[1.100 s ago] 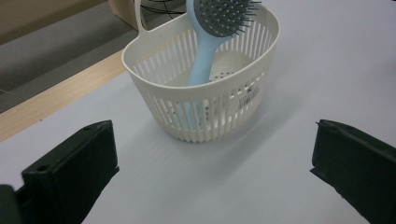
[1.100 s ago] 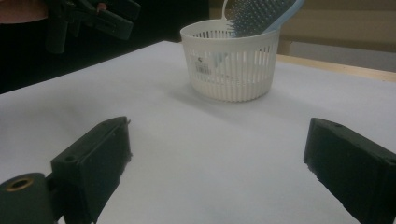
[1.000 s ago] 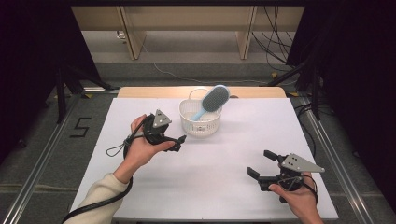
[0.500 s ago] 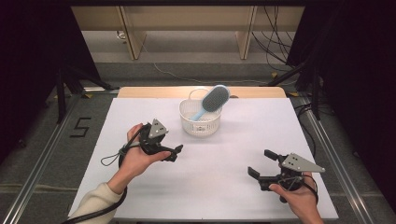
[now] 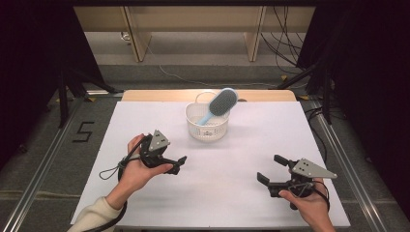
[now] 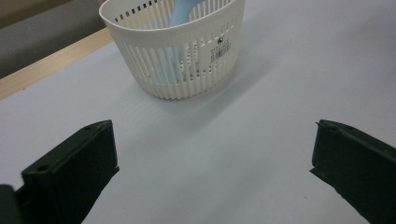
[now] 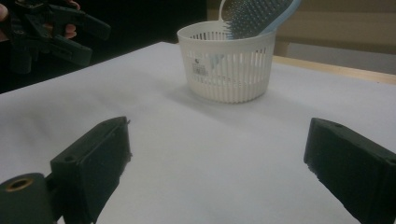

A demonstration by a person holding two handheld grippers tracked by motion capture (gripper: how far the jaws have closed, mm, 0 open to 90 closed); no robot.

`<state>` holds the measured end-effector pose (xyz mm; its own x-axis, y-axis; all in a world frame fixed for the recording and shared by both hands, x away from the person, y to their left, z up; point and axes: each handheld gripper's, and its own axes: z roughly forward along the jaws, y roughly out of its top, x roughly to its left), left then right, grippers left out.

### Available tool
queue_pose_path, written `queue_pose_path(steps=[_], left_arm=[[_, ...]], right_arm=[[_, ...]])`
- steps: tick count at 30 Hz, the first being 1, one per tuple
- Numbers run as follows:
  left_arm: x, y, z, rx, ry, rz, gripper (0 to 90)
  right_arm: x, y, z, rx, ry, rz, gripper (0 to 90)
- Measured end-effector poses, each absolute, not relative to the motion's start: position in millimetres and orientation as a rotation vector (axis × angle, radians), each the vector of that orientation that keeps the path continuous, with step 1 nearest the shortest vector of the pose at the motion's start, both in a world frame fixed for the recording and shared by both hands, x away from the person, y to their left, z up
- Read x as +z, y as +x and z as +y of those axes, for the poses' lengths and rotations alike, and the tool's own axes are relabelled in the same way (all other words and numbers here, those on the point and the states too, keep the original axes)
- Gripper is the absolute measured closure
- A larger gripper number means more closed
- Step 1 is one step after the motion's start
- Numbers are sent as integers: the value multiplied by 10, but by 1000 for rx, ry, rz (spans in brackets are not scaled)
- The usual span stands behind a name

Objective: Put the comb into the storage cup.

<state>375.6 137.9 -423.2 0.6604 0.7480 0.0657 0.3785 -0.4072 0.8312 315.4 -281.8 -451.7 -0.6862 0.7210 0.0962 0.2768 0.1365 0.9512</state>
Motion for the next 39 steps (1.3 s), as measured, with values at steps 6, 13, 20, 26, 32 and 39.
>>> queue_pose_path(steps=[6,13,20,26,32,39], left_arm=[[-4262,3696,1439,559,2028,876,0],[-4302,3622,1485,553,2035,867,0],[-4324,3551,1544,554,2015,850,0],[-4355,3495,1594,548,2010,845,0],[-4389,3447,1629,545,2006,836,0],[-4441,3397,1691,544,2009,843,0]], right_arm=[[-4515,3152,-2818,1567,958,2035,78],[-4514,3151,-2819,1568,958,2035,78],[-4512,3151,-2817,1568,953,2037,78],[-4513,3149,-2816,1566,952,2041,78],[-4515,3150,-2815,1565,952,2043,78],[-4517,3151,-2816,1564,952,2046,78]])
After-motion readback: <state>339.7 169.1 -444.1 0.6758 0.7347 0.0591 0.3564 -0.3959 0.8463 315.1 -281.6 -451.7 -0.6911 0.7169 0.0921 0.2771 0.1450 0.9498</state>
